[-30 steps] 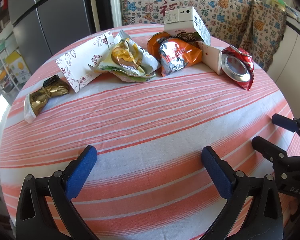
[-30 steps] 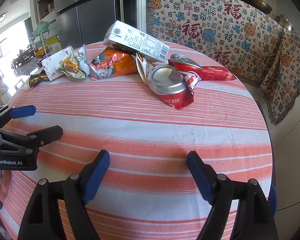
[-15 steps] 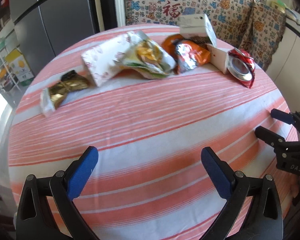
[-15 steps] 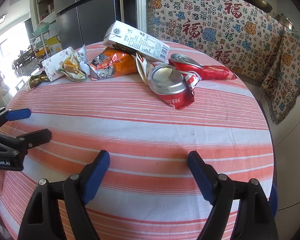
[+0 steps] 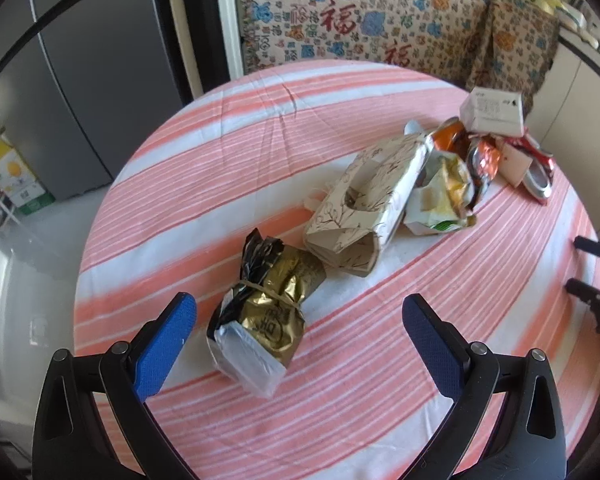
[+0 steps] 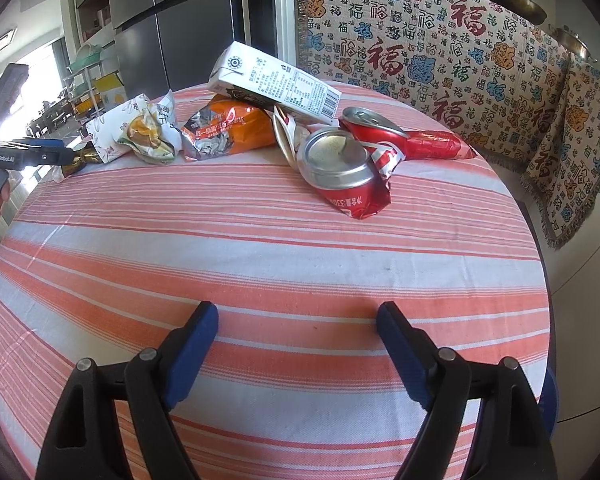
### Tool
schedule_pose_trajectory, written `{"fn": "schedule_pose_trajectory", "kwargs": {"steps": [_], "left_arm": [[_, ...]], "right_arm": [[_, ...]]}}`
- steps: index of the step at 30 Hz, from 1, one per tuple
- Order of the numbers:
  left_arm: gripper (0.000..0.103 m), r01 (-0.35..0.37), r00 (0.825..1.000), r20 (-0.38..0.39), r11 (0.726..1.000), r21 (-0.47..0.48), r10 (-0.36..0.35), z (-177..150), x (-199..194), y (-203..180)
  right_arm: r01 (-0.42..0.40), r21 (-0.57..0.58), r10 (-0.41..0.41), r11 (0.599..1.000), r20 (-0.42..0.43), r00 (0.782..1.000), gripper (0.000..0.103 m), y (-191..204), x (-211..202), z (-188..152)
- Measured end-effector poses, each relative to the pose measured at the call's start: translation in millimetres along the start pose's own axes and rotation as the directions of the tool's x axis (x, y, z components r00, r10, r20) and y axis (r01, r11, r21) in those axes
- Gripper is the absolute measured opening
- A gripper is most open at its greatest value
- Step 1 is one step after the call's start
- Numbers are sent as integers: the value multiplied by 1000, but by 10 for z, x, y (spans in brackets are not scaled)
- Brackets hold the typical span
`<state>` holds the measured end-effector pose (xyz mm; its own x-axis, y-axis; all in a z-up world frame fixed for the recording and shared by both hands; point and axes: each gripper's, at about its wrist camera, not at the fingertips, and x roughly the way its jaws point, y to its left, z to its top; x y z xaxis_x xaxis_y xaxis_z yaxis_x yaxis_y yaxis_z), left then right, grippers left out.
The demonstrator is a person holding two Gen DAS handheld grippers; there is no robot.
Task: Collect trash
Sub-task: 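Grasp the gold-wrapped snack with the left tool while the right tool grasps the red Coca-Cola can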
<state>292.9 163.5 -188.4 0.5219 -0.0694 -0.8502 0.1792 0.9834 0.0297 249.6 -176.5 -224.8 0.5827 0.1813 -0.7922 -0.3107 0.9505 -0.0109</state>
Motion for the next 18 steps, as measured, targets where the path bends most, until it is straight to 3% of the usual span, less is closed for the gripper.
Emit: {"fn": "schedule_pose_trajectory", "kwargs": {"steps": [2,5,7,10,12,13,15,18], "left_arm": [[102,-18,999,-30,999,29,19,-15,155,-1],[102,27,999,-25,998,57,-25,-66,226,-36],[98,31,1000,-2,997,75,-30,-84,212,-79],[78,49,999,21,998,41,-50,-86,174,-78],[55,39,999,34,999,14,-39,-90,130,-23],[49,43,998,36,999,-3,-43,-102,108,7],[46,63,997,43,997,-47,-61,-173,49,35],[45,58,998,40,995,-76,-55,-280,-28,-14]], "right_arm": [[-14,-1,14,1000,0,1000,84,-13,-8,1],[-89,61,88,994,18,996,84,-215,-82,43],[-70,98,66,993,49,997,84,-421,-131,113],[-28,129,20,991,64,998,84,-684,-73,239],[-82,166,71,983,70,995,84,-789,16,349],[-114,176,102,978,76,992,84,-799,67,415],[-171,173,157,970,88,984,84,-777,173,546],[-186,197,169,963,101,980,82,-789,310,628]]}}
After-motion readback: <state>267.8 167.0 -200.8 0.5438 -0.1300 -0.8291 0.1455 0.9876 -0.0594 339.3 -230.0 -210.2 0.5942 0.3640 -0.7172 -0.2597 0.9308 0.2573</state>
